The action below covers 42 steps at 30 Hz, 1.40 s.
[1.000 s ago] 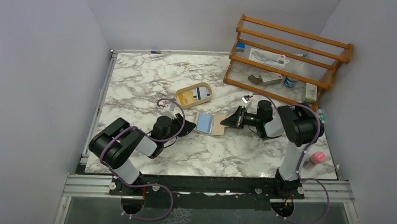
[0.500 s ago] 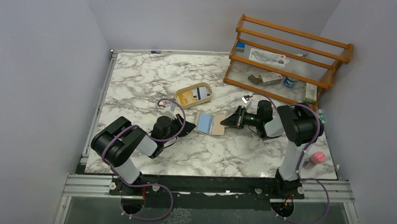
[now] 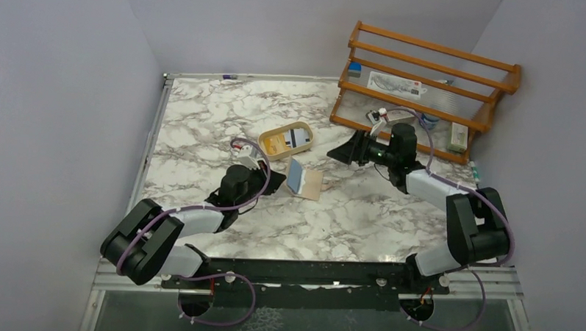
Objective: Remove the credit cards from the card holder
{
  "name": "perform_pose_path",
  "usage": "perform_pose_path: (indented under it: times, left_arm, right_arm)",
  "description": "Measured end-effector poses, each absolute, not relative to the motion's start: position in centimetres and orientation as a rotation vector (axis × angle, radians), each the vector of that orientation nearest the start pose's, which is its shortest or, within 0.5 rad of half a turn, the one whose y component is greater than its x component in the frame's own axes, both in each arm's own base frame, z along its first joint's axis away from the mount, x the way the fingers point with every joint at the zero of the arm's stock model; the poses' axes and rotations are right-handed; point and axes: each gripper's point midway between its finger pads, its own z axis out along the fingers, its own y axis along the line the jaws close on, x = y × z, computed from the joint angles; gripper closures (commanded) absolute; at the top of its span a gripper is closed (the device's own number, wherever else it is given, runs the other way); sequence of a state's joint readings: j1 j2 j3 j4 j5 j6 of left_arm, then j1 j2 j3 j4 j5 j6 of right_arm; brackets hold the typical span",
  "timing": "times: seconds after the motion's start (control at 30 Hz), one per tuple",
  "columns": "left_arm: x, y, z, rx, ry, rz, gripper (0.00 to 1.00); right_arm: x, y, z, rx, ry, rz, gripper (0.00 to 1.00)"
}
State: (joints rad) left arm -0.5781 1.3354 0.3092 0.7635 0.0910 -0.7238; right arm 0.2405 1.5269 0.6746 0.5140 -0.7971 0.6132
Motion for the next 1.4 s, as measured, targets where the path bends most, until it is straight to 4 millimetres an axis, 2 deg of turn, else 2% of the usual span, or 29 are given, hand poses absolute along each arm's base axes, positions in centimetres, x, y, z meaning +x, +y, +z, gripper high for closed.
perform_pose_path:
  times: [0.03, 0.1, 0.17, 0.2, 0.27, 0.33, 0.5, 0.6, 0.77, 0.87, 1.0, 1.13, 1.4]
  left_arm:
    - [28.4, -23.6, 9.8, -0.071, 1.952, -0.966, 1.0]
    - [28.3, -23.5, 9.2, -0.068, 1.975, -0.941, 1.0]
    - [28.0, -23.5, 8.4, -0.064, 2.005, -0.919, 1.0]
    - [27.9, -23.6, 8.0, -0.061, 2.018, -0.912, 1.0]
    - [27.4, -23.8, 7.2, -0.051, 2.047, -0.899, 1.0]
    - [27.1, -23.9, 6.7, -0.046, 2.065, -0.89, 1.0]
    - [27.0, -23.8, 6.2, -0.052, 2.08, -0.866, 1.0]
    - [27.0, -23.7, 6.2, -0.057, 2.08, -0.861, 1.0]
    - [27.1, -23.6, 6.1, -0.063, 2.08, -0.85, 1.0]
    - [27.1, -23.6, 6.1, -0.063, 2.081, -0.848, 1.0]
    - [27.1, -23.6, 6.1, -0.064, 2.08, -0.846, 1.0]
    - [27.3, -23.7, 6.4, -0.065, 2.074, -0.847, 1.0]
    - [27.5, -23.5, 6.4, -0.071, 2.077, -0.829, 1.0]
  right_arm:
    - [33.3, 22.8, 15.2, -0.226, 1.994, 1.288, 0.17]
    - [33.8, 23.7, 16.3, -0.263, 1.979, 1.242, 0.18]
    - [33.4, 25.6, 16.3, -0.314, 1.995, 1.223, 0.28]
    - [32.8, 26.8, 16.1, -0.344, 2.006, 1.226, 0.36]
    - [31.7, 28.6, 15.0, -0.383, 2.039, 1.244, 0.43]
    - [30.9, 29.7, 13.3, -0.392, 2.09, 1.269, 0.44]
    - [30.8, 31.0, 9.6, -0.363, 2.199, 1.293, 0.45]
    - [30.7, 32.8, 9.2, -0.394, 2.207, 1.319, 0.49]
    - [30.8, 35.1, 10.2, -0.443, 2.171, 1.355, 0.53]
    - [30.7, 36.0, 10.3, -0.463, 2.164, 1.367, 0.53]
    - [30.3, 36.8, 9.4, -0.478, 2.183, 1.375, 0.54]
    - [30.1, 37.0, 8.4, -0.468, 2.213, 1.379, 0.59]
    - [30.1, 37.0, 7.3, -0.448, 2.238, 1.383, 0.59]
